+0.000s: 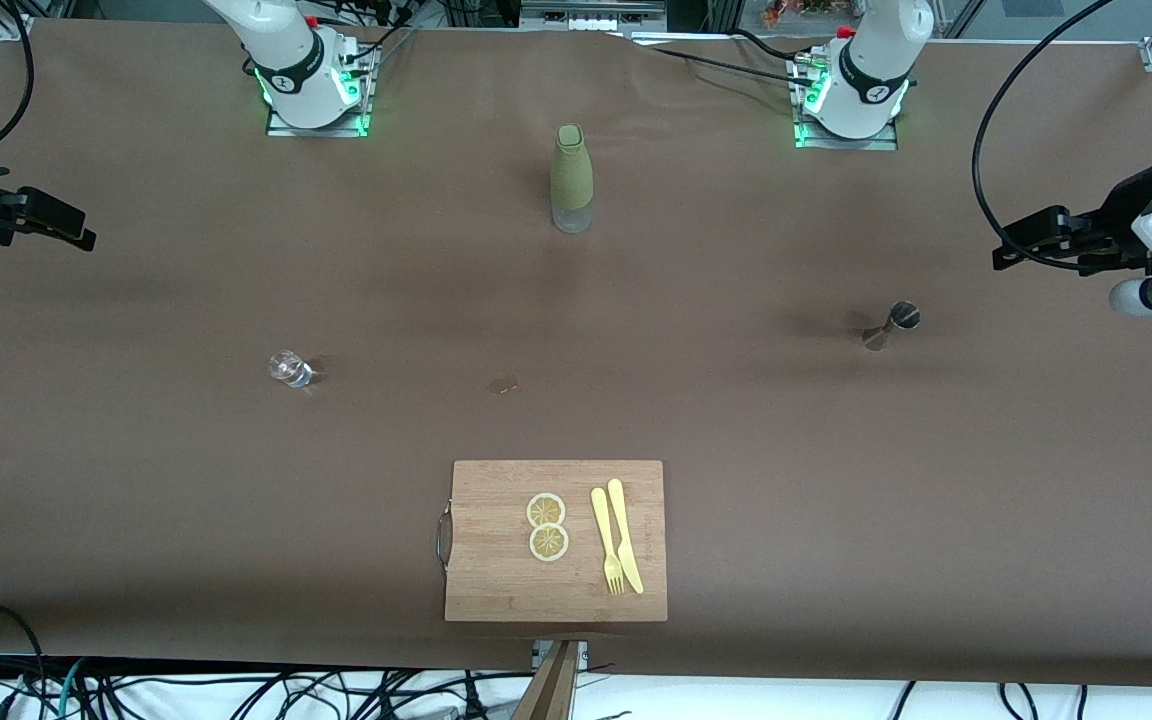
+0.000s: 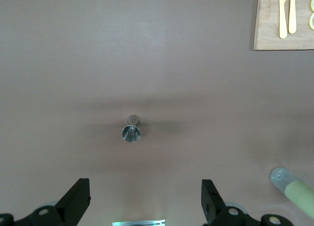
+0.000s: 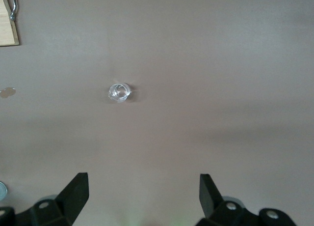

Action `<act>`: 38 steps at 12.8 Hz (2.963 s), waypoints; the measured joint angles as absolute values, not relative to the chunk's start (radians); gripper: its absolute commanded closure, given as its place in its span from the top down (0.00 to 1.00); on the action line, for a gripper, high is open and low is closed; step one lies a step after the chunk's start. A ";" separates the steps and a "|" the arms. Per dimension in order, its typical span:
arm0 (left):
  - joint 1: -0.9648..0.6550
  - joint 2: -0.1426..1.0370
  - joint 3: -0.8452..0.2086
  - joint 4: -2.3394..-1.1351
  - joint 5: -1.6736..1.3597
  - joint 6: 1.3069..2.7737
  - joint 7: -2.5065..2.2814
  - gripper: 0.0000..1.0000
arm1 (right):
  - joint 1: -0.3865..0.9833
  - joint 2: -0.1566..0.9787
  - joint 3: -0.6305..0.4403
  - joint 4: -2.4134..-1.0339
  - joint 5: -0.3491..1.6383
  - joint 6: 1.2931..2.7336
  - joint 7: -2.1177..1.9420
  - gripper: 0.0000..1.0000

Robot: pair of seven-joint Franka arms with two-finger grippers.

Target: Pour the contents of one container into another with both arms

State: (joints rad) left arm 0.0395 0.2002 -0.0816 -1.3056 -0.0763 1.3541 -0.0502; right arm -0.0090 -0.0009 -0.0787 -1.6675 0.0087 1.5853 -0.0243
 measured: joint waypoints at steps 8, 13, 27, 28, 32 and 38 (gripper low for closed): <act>0.040 0.200 -0.081 -1.306 -0.076 1.354 -0.050 1.00 | -0.009 -0.001 -0.079 -1.668 0.007 1.585 -0.024 0.99; 0.041 0.200 -0.079 -1.306 -0.076 1.354 -0.050 1.00 | -0.009 -0.001 -0.079 -1.668 0.006 1.585 -0.024 0.99; 0.104 0.201 0.264 -1.340 -0.157 1.353 0.649 1.00 | -0.009 0.002 -0.083 -1.695 0.005 1.587 -0.049 1.00; 0.106 0.203 0.312 -1.358 -0.205 1.353 0.725 1.00 | -0.010 0.004 -0.093 -1.709 0.005 1.590 -0.082 1.00; 0.143 0.228 0.410 -1.429 -0.357 1.353 1.050 1.00 | -0.012 0.024 -0.160 -1.769 0.005 1.605 -0.344 1.00; 0.232 0.420 0.432 -1.533 -0.574 1.345 1.589 1.00 | -0.016 0.158 -0.324 -1.784 0.132 1.743 -0.970 1.00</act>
